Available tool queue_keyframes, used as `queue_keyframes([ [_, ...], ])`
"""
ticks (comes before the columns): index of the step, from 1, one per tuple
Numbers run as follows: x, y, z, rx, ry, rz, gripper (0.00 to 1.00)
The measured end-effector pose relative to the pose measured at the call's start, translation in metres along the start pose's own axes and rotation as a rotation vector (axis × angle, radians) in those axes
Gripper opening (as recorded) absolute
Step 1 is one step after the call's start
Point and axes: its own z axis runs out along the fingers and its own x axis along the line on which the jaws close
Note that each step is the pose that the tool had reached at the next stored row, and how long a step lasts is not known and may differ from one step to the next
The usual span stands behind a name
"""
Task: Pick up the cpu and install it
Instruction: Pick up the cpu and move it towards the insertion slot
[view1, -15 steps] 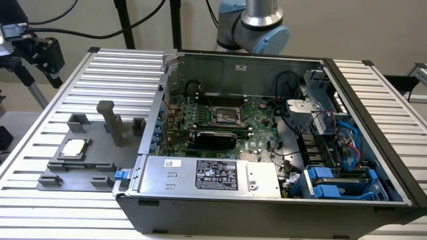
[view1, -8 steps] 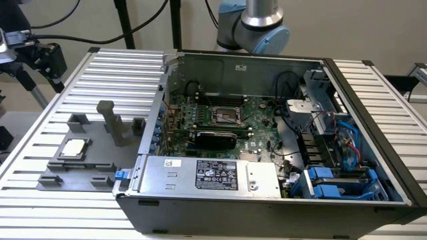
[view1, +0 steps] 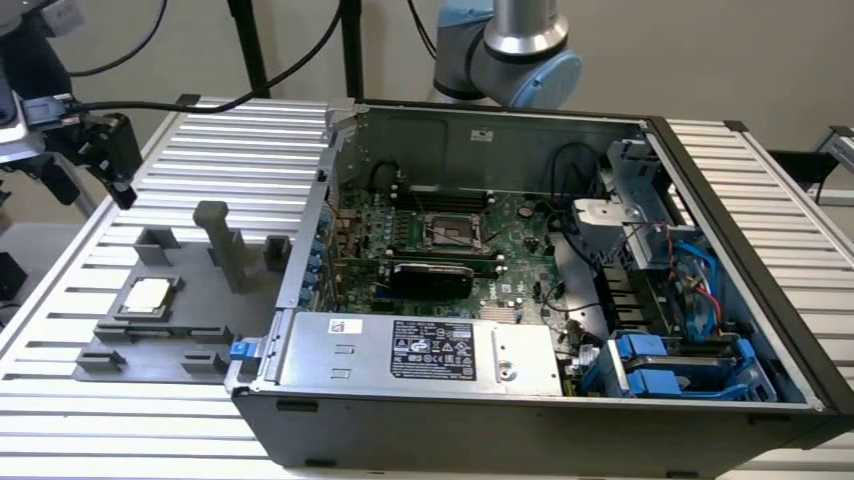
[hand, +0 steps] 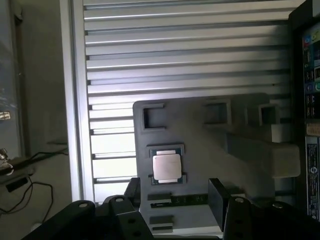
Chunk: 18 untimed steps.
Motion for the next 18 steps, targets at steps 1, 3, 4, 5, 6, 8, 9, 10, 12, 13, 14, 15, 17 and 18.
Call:
queue_keyframes([
  [1,-0.001,-0.0005,0.0019,0.0,0.0,0.0,0.65],
  [3,-0.003,-0.0009,0.0054,0.0,0.0,0.0,0.65],
  [4,-0.003,-0.001,0.0073,0.0,0.0,0.0,0.65],
  [5,-0.004,-0.0011,0.0092,-0.0001,-0.0001,0.0,0.65],
  [6,-0.004,-0.0011,0.011,0.0,-0.0001,0.0,0.65],
  [8,-0.005,-0.0012,0.0145,0.0,0.0,0.0,0.65],
  [9,-0.006,-0.0014,0.0163,0.0,0.0,0.0,0.65],
  [10,-0.006,-0.0014,0.0182,0.0,0.0,0.0,0.65],
  [12,-0.006,-0.0017,0.0219,0.0,-0.0001,0.0,0.65],
  [13,-0.006,-0.0018,0.0236,0.0001,0.0001,0.0,0.65],
  [14,-0.006,-0.0019,0.0254,0.0,0.0,0.0,0.65],
  [15,-0.006,-0.002,0.0273,0.0,0.0001,0.0,0.65],
  [17,-0.006,-0.0022,0.0309,0.0,0.0,0.0,0.65],
  [18,-0.006,-0.0023,0.0328,0.0,0.0,0.0,0.65],
])
